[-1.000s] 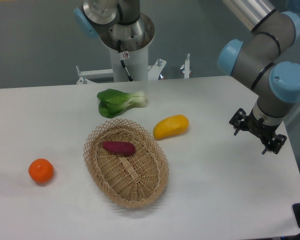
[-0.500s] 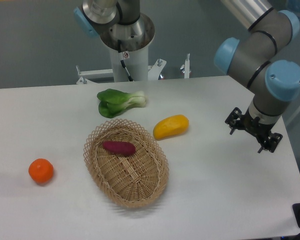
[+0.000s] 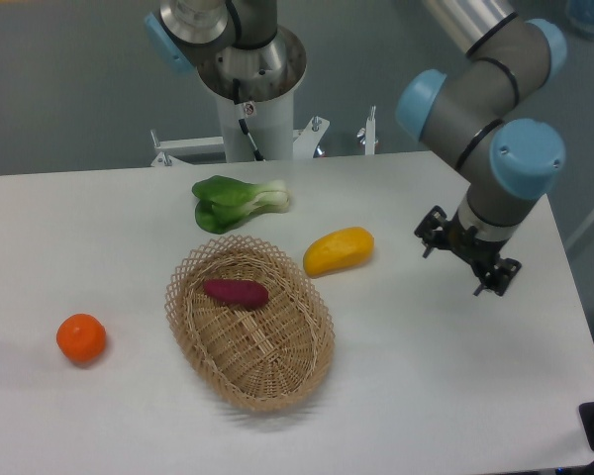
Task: Pick up the mango from the table
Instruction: 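Lower the gripper over the yellow mango, fingers straddling it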
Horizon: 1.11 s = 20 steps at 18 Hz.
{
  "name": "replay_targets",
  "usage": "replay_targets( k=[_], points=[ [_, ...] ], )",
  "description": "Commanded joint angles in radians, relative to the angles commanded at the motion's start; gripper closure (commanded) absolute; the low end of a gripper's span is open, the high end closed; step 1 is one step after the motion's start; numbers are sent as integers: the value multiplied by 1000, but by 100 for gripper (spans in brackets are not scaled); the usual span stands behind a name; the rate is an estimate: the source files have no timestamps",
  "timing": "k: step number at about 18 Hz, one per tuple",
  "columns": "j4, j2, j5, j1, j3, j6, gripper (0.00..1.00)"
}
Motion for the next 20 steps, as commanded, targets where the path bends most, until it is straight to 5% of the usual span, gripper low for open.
replay_targets(
  k=[3,9,16,20],
  points=[
    [18,11,0,-6,-34,0,0],
    [162,38,-28,-3,-141,5,0],
    [172,46,-18,-8,-201,17,0],
    [160,97,-15,-28,-276,21,0]
  ],
)
